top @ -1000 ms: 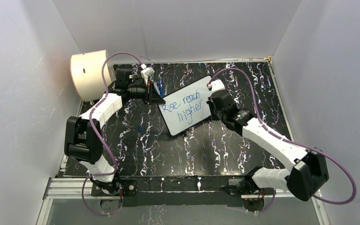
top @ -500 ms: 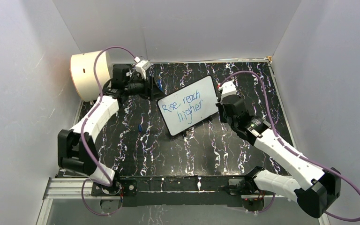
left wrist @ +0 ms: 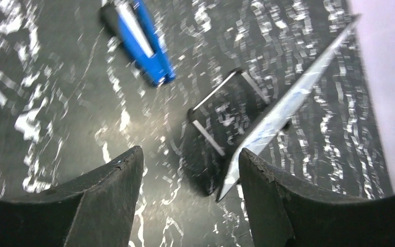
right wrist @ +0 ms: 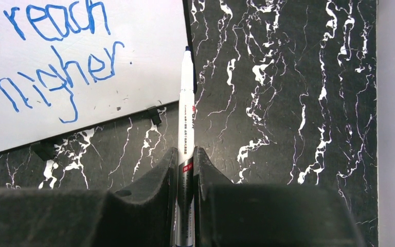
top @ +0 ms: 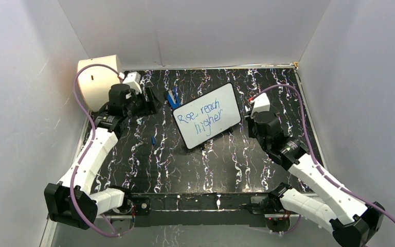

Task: Write a sentence on the whiteboard
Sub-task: Pick up the pen cap from the center of the board.

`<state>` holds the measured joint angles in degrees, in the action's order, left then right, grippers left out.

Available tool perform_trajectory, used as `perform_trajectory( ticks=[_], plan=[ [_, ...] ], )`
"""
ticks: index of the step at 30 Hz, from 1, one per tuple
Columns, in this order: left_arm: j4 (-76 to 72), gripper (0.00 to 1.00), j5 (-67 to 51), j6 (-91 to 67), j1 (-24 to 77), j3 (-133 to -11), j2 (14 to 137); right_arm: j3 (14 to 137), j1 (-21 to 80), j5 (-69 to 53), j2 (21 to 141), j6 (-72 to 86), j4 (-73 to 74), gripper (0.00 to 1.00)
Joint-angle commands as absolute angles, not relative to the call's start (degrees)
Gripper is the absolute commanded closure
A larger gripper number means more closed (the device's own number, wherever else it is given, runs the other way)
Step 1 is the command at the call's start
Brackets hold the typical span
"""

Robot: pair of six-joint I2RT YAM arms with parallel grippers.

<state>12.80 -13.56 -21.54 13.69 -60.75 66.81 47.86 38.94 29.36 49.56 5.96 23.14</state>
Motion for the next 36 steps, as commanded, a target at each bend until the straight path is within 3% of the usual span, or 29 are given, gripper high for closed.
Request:
perform_trajectory(
  ticks=[1,5,17,25,36],
  plan=[
    [20.9,0.35,-2.5,-24.7,13.8,-56.4,64.8,46.5,38.6,31.3,46.9,5.3,20.0,1.0],
    [23.5,0.35,-0.8,-24.9,13.8,-54.3,66.6,46.0,38.7,30.9,46.8,5.6,20.0,1.0],
    [26.6,0.5,5.9,-24.6,13.8,-53.8,82.0,45.5,38.6,30.1,47.3,5.5,19.1,1.0],
    [26.7,0.62,4.2,-24.6,14.0,-56.6,89.8,45.3,38.6,30.3,47.8,5.4,19.1,1.0],
    [28.9,0.67,2.9,-23.7,14.7,-58.2,95.0,45.3,38.6,30.7,48.2,5.2,18.9,1.0]
  ],
)
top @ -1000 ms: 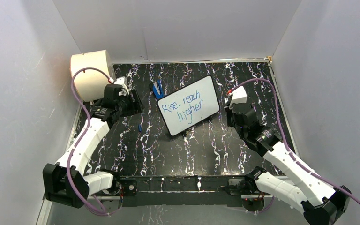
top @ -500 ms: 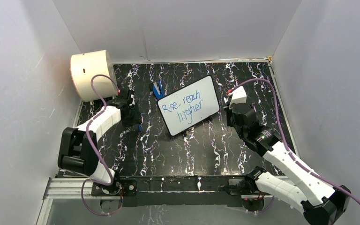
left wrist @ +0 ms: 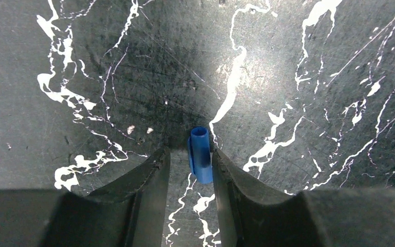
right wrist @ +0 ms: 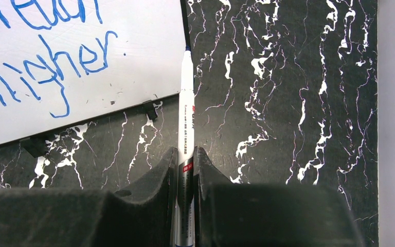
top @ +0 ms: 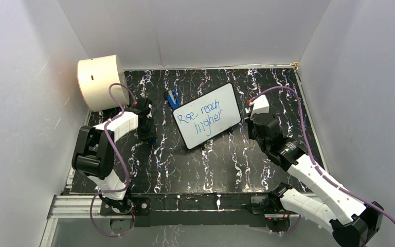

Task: Write a sentence on the whiteboard
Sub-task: Pick up the pen cap from the center of the board.

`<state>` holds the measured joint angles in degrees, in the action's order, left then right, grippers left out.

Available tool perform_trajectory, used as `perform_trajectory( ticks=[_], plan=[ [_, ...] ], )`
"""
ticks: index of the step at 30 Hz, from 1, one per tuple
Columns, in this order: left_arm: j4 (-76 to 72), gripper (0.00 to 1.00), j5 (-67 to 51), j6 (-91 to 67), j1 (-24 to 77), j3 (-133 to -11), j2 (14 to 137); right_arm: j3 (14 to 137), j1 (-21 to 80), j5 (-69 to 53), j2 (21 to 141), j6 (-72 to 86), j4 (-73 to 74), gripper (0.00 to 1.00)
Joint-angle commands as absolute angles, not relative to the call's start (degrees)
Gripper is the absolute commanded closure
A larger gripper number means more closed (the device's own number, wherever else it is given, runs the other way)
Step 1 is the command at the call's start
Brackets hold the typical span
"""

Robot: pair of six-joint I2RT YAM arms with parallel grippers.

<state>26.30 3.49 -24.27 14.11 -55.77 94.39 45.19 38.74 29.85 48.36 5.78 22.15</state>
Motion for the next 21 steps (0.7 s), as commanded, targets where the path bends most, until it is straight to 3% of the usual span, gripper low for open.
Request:
perform_trajectory(
  ticks=[1,21],
  plan=[
    [29.5,0.67,2.9,-23.7,14.8,-58.3,95.2,45.3,38.6,30.8,48.2,5.2,18.9,1.0],
    [30.7,0.75,8.3,-21.9,17.0,-58.6,100.2,44.5,38.6,31.0,46.8,5.9,19.0,1.0]
  ],
)
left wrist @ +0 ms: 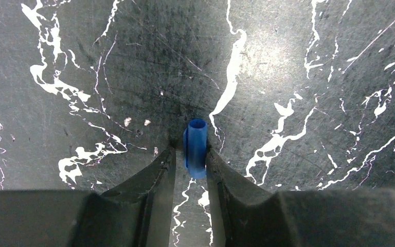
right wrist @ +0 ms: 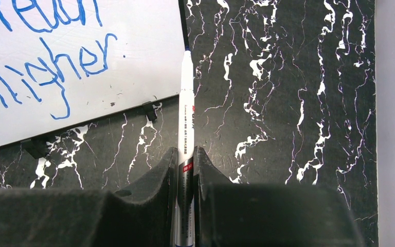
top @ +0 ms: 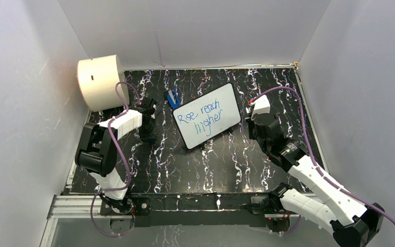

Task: Write a sentence on the whiteboard
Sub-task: Pick up the pen cap from the center of the board, then close the pen cap.

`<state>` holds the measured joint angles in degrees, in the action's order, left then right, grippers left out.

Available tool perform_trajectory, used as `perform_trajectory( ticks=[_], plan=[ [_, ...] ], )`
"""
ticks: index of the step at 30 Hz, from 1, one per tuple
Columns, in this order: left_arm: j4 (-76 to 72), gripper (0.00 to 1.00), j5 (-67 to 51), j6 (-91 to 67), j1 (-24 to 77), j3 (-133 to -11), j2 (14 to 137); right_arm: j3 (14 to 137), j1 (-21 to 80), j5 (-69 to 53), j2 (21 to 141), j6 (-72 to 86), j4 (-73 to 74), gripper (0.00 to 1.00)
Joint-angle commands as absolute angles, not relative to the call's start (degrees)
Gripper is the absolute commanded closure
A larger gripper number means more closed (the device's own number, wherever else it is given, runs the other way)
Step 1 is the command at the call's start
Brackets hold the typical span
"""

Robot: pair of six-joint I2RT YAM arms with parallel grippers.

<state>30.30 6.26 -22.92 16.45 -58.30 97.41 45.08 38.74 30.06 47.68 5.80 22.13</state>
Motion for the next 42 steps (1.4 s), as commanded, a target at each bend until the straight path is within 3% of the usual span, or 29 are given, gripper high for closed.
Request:
perform_trajectory(
  ticks=[1,10,28,42],
  plan=[
    [30.7,0.75,8.0,-21.7,17.1,-58.5,100.4,44.5,38.7,31.0,46.8,6.0,18.9,1.0],
    [30.9,1.0,6.9,-19.2,17.2,-57.0,96.1,44.3,38.7,29.6,45.9,5.7,18.4,1.0],
    [31.2,1.0,5.8,-8.0,22.5,-59.4,75.6,45.4,38.7,18.4,45.3,3.1,17.1,1.0],
    [29.5,1.0,4.8,16.8,37.6,-62.8,64.1,48.6,38.7,0.5,48.0,0.9,18.4,1.0]
  ],
)
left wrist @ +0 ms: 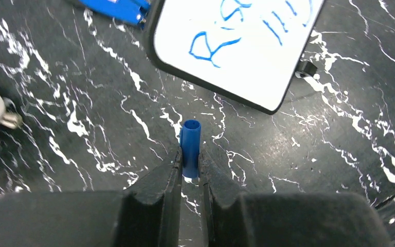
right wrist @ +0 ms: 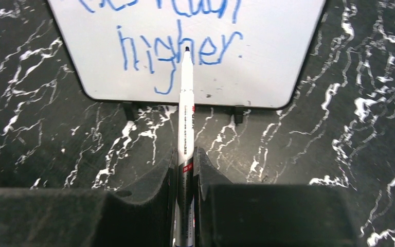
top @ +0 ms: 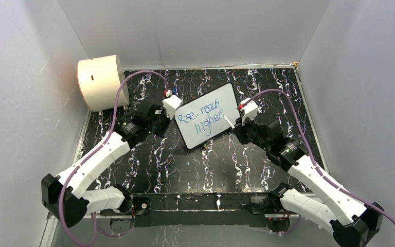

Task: Write a sentence on the whiteboard
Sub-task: Close the pen cap.

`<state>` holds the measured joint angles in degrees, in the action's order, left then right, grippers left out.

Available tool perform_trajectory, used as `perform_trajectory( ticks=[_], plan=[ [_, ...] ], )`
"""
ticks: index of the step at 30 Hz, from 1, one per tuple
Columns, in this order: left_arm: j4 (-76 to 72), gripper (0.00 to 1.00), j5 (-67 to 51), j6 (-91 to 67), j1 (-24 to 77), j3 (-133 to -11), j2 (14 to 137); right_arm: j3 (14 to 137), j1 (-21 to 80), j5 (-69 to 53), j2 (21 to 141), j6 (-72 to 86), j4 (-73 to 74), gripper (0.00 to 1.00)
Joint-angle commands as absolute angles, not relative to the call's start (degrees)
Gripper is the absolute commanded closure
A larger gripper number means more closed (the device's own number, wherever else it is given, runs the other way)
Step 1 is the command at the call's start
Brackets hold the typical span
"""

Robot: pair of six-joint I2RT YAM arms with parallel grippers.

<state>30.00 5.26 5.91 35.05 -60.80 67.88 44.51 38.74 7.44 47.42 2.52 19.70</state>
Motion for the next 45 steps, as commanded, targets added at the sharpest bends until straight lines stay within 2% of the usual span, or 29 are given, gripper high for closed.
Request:
perform_trajectory(
  ticks=[1,8,18,31,45],
  plan=[
    [29.3,1.0,4.8,18.8,38.4,-63.0,63.4,49.2,38.7,-1.9,48.4,0.7,18.8,1.0],
    [26.2,1.0,0.2,33.5,43.0,-62.2,58.9,52.2,38.7,-8.9,50.6,0.1,21.1,1.0],
    [22.8,1.0,-2.9,47.9,48.2,-60.7,59.5,56.1,38.7,-18.2,54.5,0.1,22.9,1.0],
    [22.3,1.0,-0.8,54.8,52.7,-61.2,62.4,62.4,38.6,-29.2,59.2,-1.1,25.4,1.0],
    [22.1,1.0,-0.8,55.2,53.6,-60.9,63.0,63.1,38.6,-31.0,61.7,-0.7,26.2,1.0]
  ],
)
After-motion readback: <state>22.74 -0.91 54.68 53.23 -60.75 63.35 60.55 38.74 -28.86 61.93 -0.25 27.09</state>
